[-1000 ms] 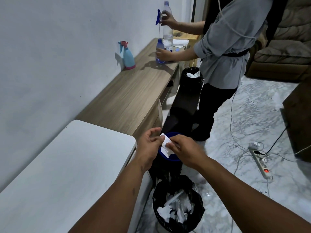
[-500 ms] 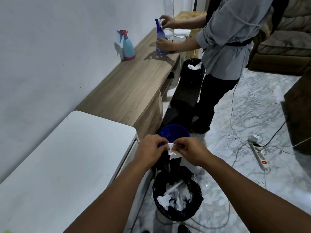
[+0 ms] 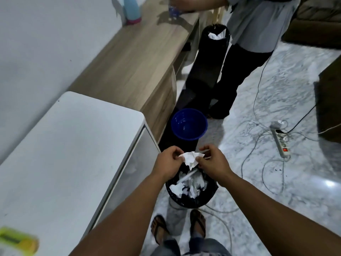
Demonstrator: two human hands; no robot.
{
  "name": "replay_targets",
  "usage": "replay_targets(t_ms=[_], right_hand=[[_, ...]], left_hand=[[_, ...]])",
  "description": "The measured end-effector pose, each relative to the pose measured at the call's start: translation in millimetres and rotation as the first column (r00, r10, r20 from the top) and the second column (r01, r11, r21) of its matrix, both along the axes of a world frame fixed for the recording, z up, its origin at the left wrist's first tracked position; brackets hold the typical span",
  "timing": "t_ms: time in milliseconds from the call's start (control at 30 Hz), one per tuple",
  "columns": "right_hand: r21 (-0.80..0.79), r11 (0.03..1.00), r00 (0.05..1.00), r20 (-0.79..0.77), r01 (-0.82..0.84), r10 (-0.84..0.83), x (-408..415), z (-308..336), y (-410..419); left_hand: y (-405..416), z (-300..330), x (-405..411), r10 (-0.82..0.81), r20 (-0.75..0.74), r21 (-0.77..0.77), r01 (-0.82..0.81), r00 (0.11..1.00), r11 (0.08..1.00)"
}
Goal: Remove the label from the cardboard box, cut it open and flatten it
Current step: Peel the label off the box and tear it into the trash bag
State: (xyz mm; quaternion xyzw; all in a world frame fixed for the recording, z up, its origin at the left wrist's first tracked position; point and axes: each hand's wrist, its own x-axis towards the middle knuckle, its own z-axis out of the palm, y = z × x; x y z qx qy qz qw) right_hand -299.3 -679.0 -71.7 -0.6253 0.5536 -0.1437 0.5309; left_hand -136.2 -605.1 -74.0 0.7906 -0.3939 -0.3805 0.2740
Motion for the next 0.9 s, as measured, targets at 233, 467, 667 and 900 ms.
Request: replay_targets(t_ms=[233, 467, 667, 900], right_hand=[[-0.027, 1.0, 0.992, -0.124, 0.002, -0.005, -2, -41, 4], [-0.107, 0.99, 0.961, -0.272, -0.087, 0.055, -3, -75, 2], [-0.091, 0.959, 0.883, -0.42, -0.269, 0.208, -7, -97, -6], [-0.111, 0.916, 0.831, -0.474, -0.385, 0.292, -7, -99, -9]], left_hand=[[1, -43, -10, 0.004, 0.087, 0.108, -0.014, 0.996, 0.994], [-5, -75, -18, 0.005, 0.103, 0.171, -0.023, 0.995, 0.985], [-5, -92, -19, -0.011, 0.06, 0.178, 0.001, 0.998, 0.984], [-11, -103, -20, -0.108, 0.066, 0.228, 0.091, 0.992, 0.969]])
